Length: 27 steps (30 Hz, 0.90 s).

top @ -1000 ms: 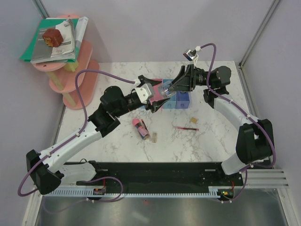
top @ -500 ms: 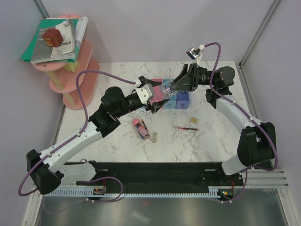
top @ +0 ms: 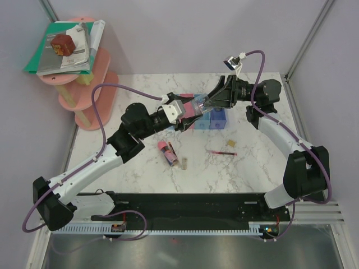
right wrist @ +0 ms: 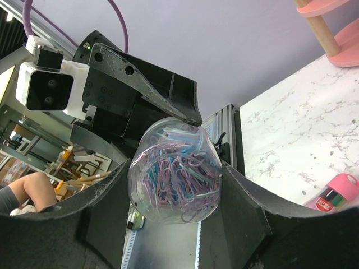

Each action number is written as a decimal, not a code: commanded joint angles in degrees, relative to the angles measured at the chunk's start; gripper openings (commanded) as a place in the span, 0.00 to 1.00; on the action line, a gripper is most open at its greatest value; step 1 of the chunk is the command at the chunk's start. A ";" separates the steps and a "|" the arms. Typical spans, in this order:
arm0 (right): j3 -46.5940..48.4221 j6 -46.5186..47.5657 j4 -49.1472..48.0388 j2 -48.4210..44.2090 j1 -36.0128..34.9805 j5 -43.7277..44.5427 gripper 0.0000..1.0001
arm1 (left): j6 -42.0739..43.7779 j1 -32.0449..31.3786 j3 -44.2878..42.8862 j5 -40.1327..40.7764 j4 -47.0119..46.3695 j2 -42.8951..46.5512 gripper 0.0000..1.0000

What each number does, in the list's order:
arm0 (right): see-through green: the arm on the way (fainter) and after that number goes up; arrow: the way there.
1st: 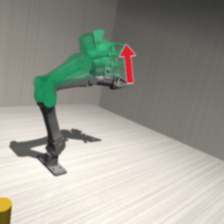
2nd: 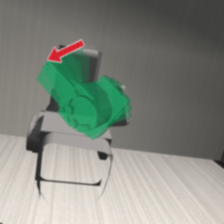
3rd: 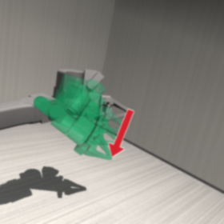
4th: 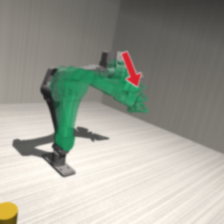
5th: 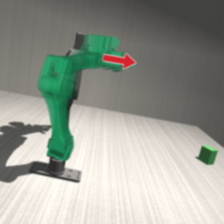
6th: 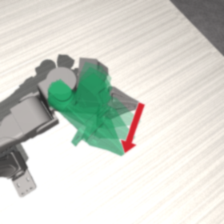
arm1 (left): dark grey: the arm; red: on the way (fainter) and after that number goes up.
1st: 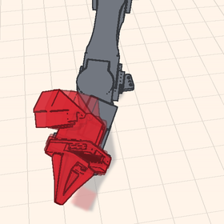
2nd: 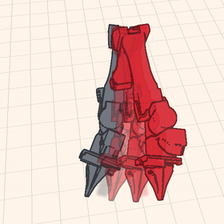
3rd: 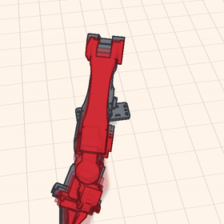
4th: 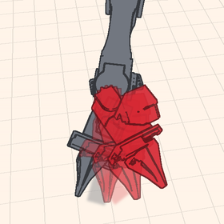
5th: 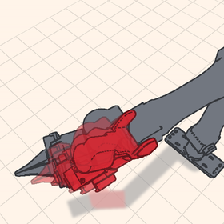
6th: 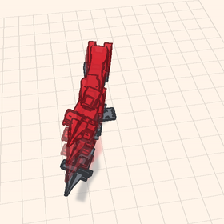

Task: Sort the stationery into containers
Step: Pick up the stationery from the center of the board, then place the stationery in the storage box.

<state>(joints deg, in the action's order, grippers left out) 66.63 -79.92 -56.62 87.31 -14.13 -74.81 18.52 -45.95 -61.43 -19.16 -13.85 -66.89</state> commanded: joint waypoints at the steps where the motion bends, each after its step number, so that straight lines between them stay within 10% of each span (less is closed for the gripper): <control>1: 1.57 -0.41 -2.97 -2.32 -0.02 0.89 0.41 | 1.16 -0.36 -1.32 0.44 -2.68 -0.61 0.18; 7: 1.05 1.25 -1.66 -2.41 -0.02 0.63 0.96 | 2.30 -0.36 -2.29 1.66 -2.50 -0.69 0.10; 16: 5.08 23.99 30.25 -1.79 4.44 -0.96 0.98 | 7.57 -0.28 -3.96 2.46 2.59 0.10 0.02; 27: 19.76 85.87 89.97 -1.34 16.15 19.03 0.98 | 15.57 0.87 -22.40 -1.58 25.42 -10.17 0.02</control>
<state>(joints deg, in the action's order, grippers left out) 79.96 -22.50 6.68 86.76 1.50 -67.94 29.02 -45.71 -73.67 -17.28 1.83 -72.64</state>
